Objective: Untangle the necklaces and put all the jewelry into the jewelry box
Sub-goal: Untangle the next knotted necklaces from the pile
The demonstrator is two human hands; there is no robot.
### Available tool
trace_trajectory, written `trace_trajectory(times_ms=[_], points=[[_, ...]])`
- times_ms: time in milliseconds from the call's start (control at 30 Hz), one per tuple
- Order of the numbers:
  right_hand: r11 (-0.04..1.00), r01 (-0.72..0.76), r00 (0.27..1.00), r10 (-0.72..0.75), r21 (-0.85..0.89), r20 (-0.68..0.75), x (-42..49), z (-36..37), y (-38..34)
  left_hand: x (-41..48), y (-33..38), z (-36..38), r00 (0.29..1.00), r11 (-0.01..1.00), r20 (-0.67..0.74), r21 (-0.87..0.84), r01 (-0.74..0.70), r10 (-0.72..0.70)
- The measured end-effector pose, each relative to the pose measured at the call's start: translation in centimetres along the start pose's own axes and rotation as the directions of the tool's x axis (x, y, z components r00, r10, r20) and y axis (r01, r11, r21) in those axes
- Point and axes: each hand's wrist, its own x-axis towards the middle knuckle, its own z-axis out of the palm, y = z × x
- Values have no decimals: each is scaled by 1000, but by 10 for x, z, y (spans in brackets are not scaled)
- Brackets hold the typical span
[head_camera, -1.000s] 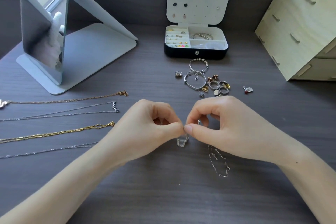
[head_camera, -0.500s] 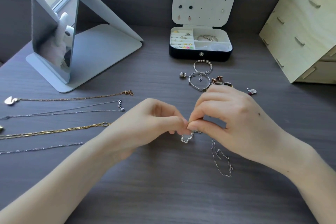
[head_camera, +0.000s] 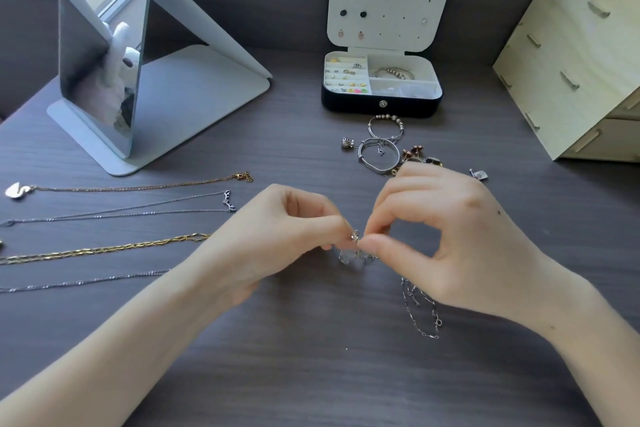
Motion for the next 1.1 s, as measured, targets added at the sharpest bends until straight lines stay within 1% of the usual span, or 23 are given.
trace_trajectory(times_ms=[100,167,267,333,433,567,633,767,833,900,1000,1100], points=[[992,-116,993,115,40,14,1,-2,2,0,0,-1,999,999,25,24,-28,27],[980,-185,981,180,75,71,1,0,4,0,-1,-1,998,998,36,45,-52,51],[953,-252,964,231,167,134,1,4,4,1,-3,-2,995,993,19,61,-100,99],[936,-284,957,262,209,125,1,4,3,1,-4,-1,990,987,-5,82,-139,140],[931,-299,954,288,208,83,2,4,2,2,-4,0,980,976,-33,104,-193,197],[900,-362,927,375,243,-7,3,8,-1,1,-3,2,976,976,-42,41,-212,214],[887,-374,919,394,272,-23,4,9,-2,0,-3,3,972,973,-47,21,-231,231],[863,-354,930,366,361,37,5,6,-1,2,-5,2,957,959,-61,11,-283,284],[869,-329,941,337,369,45,5,4,1,2,-5,1,956,957,-47,3,-289,289],[890,-300,950,310,343,27,5,3,3,2,-4,0,958,958,-21,-16,-286,285],[952,-196,976,212,234,-43,4,7,3,0,-2,-2,962,961,10,-48,-273,273],[970,-141,985,158,197,-74,3,12,3,-1,0,-3,970,964,27,-129,-234,240]])
